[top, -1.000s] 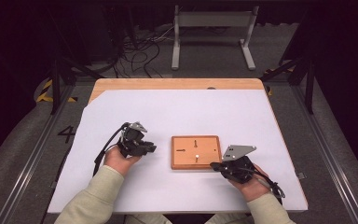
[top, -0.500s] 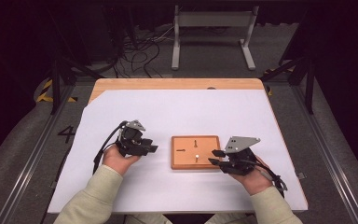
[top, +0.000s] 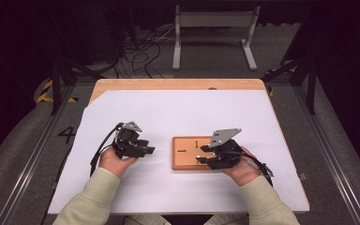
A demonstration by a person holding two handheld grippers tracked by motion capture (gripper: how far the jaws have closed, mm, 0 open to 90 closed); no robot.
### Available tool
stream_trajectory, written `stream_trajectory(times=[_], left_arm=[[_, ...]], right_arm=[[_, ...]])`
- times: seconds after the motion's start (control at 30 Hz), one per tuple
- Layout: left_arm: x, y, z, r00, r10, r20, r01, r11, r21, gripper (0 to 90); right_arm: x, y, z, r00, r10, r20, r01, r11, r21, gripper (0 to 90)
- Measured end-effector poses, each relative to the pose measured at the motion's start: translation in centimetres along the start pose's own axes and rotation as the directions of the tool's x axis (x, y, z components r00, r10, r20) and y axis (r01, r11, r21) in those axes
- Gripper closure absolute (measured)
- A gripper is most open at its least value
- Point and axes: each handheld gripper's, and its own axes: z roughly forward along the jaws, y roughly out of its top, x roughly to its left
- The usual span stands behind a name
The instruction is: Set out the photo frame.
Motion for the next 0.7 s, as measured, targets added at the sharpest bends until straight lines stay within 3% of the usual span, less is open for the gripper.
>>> stream_trajectory(times=[0.3, 0.43, 0.7], left_arm=[[0.0, -0.1, 0.1, 1.0, -0.005, 0.004, 0.005, 1.0, 0.004, 53.3], [-0.1, 0.0, 0.2, 1.0, 0.001, -0.004, -0.001, 1.0, 0.004, 52.6], [-0.1, 0.0, 0.2, 1.0, -0.006, -0.005, 0.006, 1.0, 0.005, 51.4]], right_arm=[[-0.2, -0.1, 2.7, 0.9975, -0.045, -0.054, 0.048, 0.997, 0.053, 64.4], [0.2, -0.3, 3.3, 0.9942, -0.104, -0.028, 0.106, 0.992, 0.067, 81.6], [0.2, -0.3, 3.3, 0.9933, -0.112, -0.028, 0.114, 0.991, 0.074, 83.0]])
